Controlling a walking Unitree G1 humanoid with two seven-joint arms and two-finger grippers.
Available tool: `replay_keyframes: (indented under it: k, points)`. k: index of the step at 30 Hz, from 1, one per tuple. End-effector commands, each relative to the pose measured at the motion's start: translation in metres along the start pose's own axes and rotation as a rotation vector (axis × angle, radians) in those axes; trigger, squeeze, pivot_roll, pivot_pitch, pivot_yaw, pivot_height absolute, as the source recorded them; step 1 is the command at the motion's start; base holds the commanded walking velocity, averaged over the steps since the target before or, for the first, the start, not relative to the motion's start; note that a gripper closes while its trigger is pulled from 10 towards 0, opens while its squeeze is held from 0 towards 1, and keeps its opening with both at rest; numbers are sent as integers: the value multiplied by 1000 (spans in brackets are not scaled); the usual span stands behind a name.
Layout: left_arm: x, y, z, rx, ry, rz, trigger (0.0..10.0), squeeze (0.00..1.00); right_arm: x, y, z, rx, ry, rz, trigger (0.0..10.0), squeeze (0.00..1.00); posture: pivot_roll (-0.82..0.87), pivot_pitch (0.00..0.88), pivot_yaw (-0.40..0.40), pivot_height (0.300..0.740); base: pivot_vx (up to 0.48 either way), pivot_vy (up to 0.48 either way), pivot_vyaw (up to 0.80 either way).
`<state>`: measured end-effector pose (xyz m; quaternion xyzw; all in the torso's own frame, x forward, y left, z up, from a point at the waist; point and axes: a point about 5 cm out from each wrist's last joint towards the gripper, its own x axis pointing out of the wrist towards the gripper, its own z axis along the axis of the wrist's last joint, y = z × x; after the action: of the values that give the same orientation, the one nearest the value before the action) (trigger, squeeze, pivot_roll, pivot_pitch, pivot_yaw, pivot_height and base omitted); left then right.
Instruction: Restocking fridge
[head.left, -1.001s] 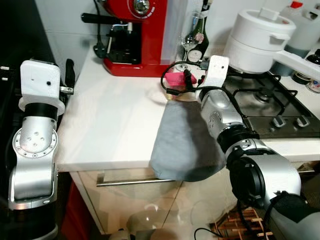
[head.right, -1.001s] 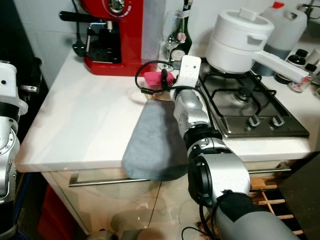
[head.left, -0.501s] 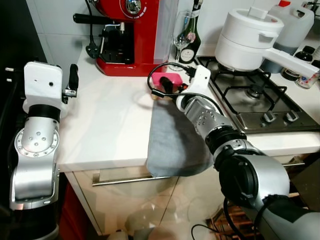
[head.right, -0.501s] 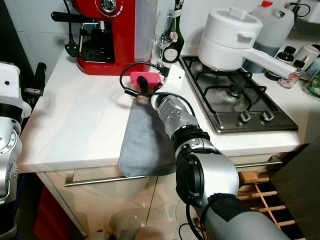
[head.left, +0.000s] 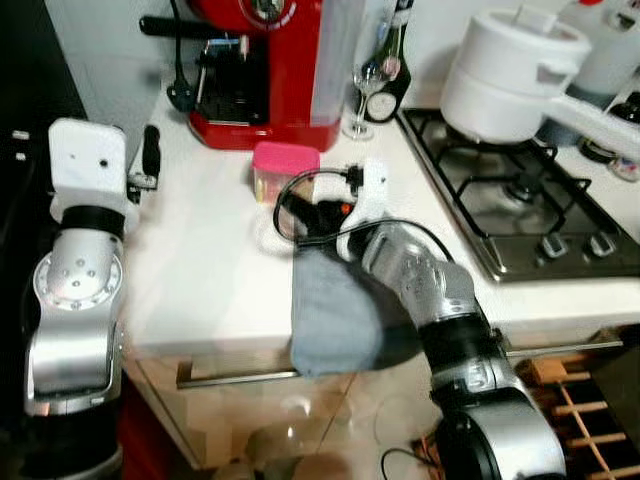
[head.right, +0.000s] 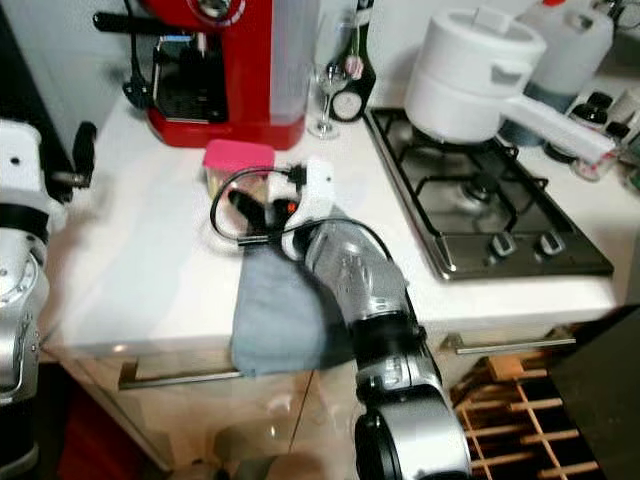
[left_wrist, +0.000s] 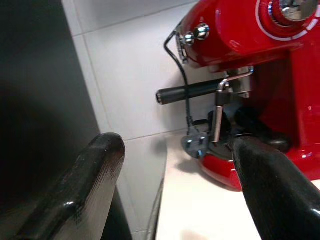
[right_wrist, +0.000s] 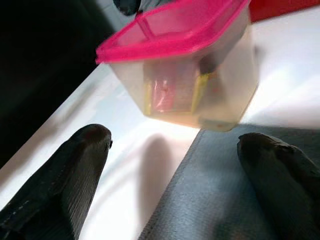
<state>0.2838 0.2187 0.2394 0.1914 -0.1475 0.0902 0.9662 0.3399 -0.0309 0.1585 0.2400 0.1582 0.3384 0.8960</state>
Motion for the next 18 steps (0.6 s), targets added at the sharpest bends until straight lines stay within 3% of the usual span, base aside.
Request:
replay_keyframes:
  k: [1, 4, 6, 7, 8, 10, 14, 18]
  points:
    - [3, -3, 3, -9, -13, -8, 10000, 0, -4, 4, 0, 26, -19, -6, 10000, 24, 75, 0, -87, 740, 0, 0, 0]
    - [4, -2, 3, -10, -13, -6, 10000, 0, -9, -1, 13, -61, -99, -52, 10000, 20, 71, 0, -84, 740, 0, 0, 0]
    - [5, -3, 3, -13, -14, -5, 10000, 0, -10, -9, 32, -194, -200, -118, 10000, 27, 72, 0, -82, 740, 0, 0, 0]
    - [6, -4, 3, -16, -16, -5, 10000, 0, -11, -16, 46, -316, -260, -170, 10000, 27, 72, 0, -82, 740, 0, 0, 0]
    - [6, -4, 3, -17, -16, -6, 10000, 0, -11, -23, 55, -361, -286, -227, 10000, 31, 77, 0, -80, 740, 0, 0, 0]
    - [6, -5, 3, -17, -16, -7, 10000, 0, -10, -32, 65, -400, -309, -298, 10000, 27, 79, 0, -81, 740, 0, 0, 0]
    - [5, -5, 3, -18, -17, -7, 10000, 0, -9, -44, 80, -391, -331, -405, 10000, 31, 104, 0, -92, 740, 0, 0, 0]
    - [2, -3, 3, -14, -14, 0, 10000, 0, -5, -44, 88, -393, -355, -436, 10000, 35, 123, 0, -98, 740, 0, 0, 0]
